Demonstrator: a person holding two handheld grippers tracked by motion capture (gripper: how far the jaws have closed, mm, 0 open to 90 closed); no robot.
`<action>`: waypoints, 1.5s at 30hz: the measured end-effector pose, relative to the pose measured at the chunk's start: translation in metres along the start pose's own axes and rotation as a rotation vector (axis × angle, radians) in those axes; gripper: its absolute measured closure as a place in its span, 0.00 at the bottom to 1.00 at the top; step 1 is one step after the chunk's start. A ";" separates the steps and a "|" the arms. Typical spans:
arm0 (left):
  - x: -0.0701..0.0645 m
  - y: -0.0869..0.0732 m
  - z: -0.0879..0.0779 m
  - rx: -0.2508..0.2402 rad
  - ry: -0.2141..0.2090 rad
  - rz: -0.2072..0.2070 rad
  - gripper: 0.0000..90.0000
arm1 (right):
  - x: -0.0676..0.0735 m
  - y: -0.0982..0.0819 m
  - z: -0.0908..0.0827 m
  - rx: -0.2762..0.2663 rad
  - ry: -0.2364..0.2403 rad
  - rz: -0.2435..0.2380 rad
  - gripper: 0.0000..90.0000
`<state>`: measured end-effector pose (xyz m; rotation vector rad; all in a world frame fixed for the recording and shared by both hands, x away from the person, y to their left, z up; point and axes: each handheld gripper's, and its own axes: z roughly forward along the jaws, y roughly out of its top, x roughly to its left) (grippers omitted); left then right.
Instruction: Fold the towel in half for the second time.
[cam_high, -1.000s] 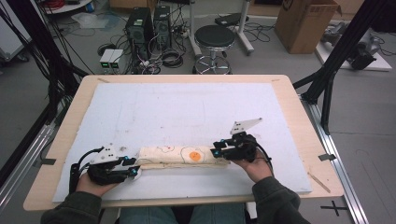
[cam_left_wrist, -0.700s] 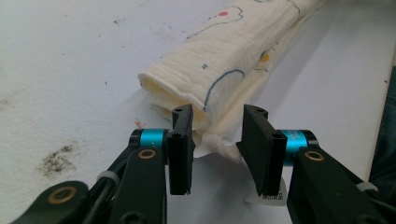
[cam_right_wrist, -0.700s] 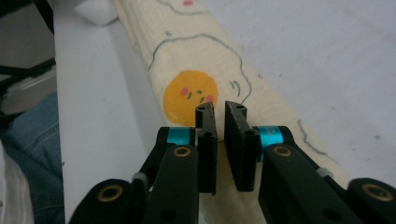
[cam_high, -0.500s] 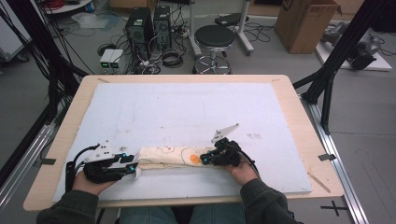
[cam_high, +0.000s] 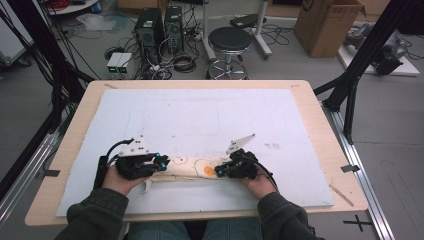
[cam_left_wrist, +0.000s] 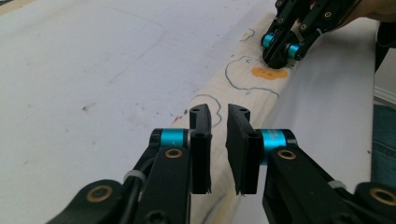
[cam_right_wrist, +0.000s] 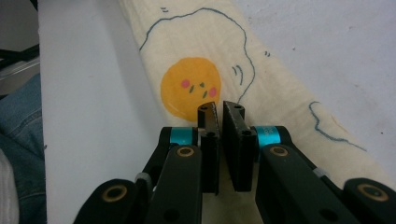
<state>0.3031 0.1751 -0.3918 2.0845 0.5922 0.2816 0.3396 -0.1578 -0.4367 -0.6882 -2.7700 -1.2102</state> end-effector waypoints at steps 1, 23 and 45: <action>0.000 0.002 0.005 0.007 -0.009 0.006 0.91 | 0.000 0.000 0.000 0.002 -0.001 0.005 0.95; 0.006 -0.026 0.033 0.192 -0.049 -0.015 1.00 | -0.001 -0.002 -0.002 0.001 -0.013 -0.023 0.96; 0.012 -0.057 -0.004 0.134 0.010 -0.047 0.99 | -0.013 -0.028 -0.031 -0.010 -0.039 0.019 0.94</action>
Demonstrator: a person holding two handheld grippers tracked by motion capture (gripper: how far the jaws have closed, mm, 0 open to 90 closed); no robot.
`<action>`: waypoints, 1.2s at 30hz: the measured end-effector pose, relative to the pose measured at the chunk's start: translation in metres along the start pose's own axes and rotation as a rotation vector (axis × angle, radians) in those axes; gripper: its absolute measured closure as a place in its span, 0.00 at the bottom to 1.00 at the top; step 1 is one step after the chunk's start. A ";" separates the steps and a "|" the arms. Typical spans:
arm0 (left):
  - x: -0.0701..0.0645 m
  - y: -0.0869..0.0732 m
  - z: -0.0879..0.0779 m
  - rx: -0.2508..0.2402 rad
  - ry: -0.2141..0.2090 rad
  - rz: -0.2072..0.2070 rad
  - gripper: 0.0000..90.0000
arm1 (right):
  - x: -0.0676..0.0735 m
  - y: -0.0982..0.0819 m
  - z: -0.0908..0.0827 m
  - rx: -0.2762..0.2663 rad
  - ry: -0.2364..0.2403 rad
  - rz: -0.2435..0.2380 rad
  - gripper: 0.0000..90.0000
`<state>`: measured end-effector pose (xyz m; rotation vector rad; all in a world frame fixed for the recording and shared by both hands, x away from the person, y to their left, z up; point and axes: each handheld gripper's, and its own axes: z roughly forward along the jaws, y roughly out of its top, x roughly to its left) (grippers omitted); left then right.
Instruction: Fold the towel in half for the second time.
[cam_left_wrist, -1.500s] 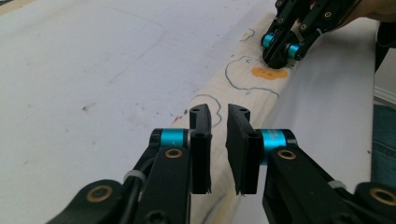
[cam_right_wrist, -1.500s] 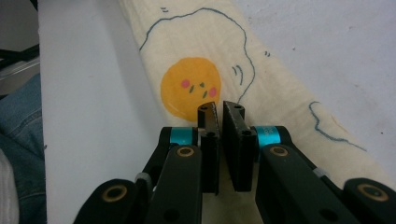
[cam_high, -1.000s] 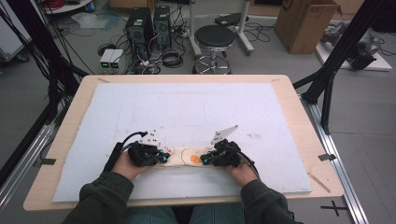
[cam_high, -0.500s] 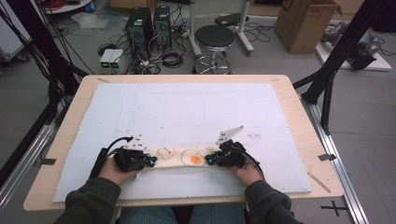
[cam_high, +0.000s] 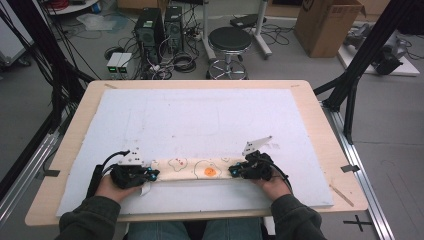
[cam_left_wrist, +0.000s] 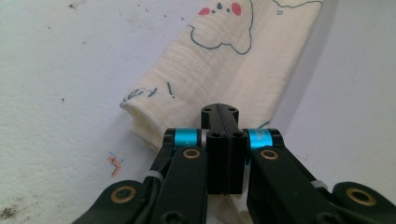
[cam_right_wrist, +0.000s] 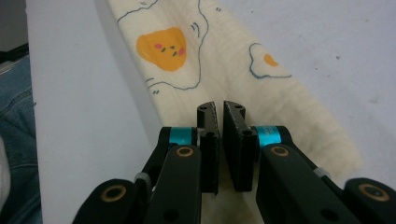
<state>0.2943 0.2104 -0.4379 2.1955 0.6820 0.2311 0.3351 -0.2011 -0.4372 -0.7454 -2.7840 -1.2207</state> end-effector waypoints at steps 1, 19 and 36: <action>0.000 0.000 0.000 0.004 0.001 0.002 0.99 | 0.000 0.000 -0.001 0.002 -0.005 0.004 0.94; -0.001 -0.001 0.000 -0.008 0.008 0.013 0.99 | 0.010 0.004 0.007 0.008 0.085 0.012 0.94; -0.004 0.002 -0.009 -0.062 0.000 0.007 0.96 | 0.001 -0.007 -0.017 -0.042 0.048 0.036 0.94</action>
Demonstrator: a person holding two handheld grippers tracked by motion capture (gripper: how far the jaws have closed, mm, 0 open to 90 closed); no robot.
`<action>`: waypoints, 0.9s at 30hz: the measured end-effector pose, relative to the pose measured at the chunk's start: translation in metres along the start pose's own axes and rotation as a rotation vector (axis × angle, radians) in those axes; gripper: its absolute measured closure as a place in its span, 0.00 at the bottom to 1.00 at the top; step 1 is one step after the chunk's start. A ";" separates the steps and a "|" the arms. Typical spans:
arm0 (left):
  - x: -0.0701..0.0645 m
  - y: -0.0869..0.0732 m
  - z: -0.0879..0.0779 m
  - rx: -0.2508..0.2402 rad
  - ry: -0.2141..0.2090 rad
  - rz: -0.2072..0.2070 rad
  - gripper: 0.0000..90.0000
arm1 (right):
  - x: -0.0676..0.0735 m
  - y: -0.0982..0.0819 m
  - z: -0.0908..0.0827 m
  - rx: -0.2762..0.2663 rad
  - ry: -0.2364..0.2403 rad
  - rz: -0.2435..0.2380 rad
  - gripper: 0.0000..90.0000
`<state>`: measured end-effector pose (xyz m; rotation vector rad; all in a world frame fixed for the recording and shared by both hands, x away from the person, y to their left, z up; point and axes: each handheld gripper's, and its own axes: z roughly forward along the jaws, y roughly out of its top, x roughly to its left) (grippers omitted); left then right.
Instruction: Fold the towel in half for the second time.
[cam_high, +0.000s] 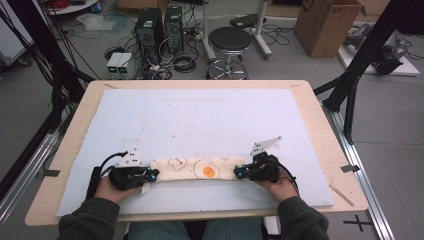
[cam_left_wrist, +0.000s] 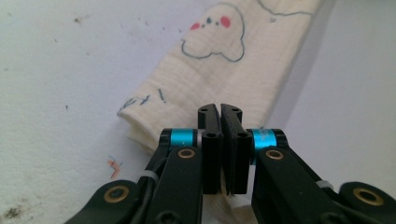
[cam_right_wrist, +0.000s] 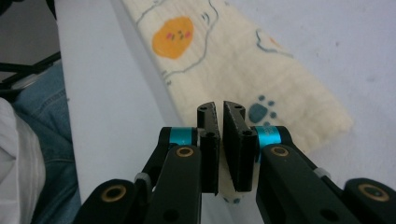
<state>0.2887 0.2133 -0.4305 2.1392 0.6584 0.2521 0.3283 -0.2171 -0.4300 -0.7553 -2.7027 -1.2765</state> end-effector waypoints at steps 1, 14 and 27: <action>0.000 0.002 -0.002 -0.012 0.000 -0.003 0.96 | 0.001 0.003 -0.001 -0.014 0.002 -0.003 0.94; 0.024 0.020 0.014 0.031 0.059 -0.043 0.91 | -0.016 0.034 0.022 -0.014 -0.094 0.022 0.94; 0.024 0.011 0.018 0.084 0.088 -0.040 0.89 | -0.027 0.010 0.013 0.001 -0.133 0.075 0.94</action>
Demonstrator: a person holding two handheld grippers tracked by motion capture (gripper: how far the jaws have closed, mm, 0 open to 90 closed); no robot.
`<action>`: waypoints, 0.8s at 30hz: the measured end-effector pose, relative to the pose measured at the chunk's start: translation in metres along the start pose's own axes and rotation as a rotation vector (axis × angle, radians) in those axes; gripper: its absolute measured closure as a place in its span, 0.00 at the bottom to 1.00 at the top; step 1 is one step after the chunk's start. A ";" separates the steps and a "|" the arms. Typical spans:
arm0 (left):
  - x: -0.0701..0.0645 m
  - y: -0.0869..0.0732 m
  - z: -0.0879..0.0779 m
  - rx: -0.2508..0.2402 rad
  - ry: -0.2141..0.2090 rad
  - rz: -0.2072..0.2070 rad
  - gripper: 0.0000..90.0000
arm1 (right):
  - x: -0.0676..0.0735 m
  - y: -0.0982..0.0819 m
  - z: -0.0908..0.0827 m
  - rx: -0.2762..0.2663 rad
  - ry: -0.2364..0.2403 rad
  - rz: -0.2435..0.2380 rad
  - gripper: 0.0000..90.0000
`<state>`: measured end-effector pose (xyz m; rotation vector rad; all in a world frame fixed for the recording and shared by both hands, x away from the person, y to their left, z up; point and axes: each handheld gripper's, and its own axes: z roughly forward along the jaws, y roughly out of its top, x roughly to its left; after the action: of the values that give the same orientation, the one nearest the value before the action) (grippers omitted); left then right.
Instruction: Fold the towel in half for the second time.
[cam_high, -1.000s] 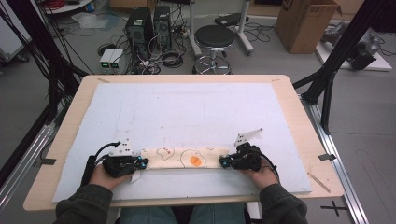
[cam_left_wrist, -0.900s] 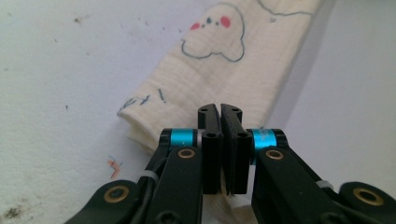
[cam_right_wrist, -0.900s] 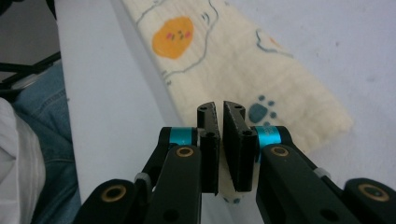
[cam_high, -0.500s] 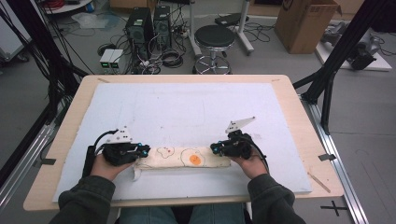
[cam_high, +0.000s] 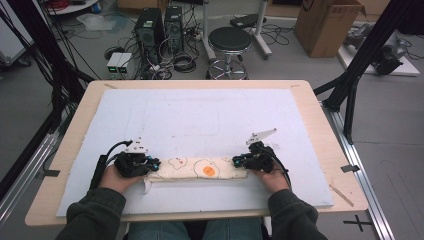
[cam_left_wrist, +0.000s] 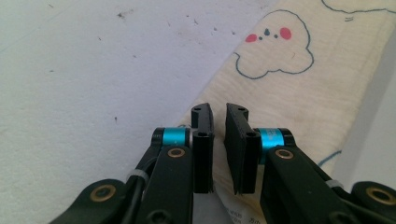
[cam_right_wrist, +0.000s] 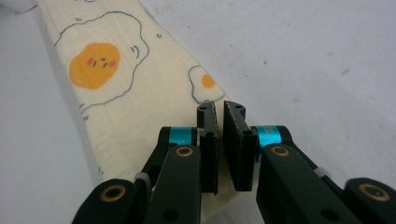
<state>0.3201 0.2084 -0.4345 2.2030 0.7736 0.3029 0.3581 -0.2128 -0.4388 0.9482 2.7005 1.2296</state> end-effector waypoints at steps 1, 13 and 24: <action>0.001 -0.004 -0.001 -0.018 -0.006 -0.010 0.89 | 0.000 -0.001 -0.001 -0.003 -0.003 0.001 0.94; -0.005 -0.007 -0.024 -0.141 -0.062 -0.031 0.84 | 0.014 -0.004 -0.018 -0.076 0.069 -0.051 0.89; -0.019 -0.020 -0.017 -0.042 -0.126 0.026 0.85 | 0.022 -0.022 -0.016 -0.006 0.094 -0.073 0.90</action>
<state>0.2889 0.2175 -0.4372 2.1713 0.6651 0.1893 0.3241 -0.2233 -0.4381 0.8024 2.7732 1.2988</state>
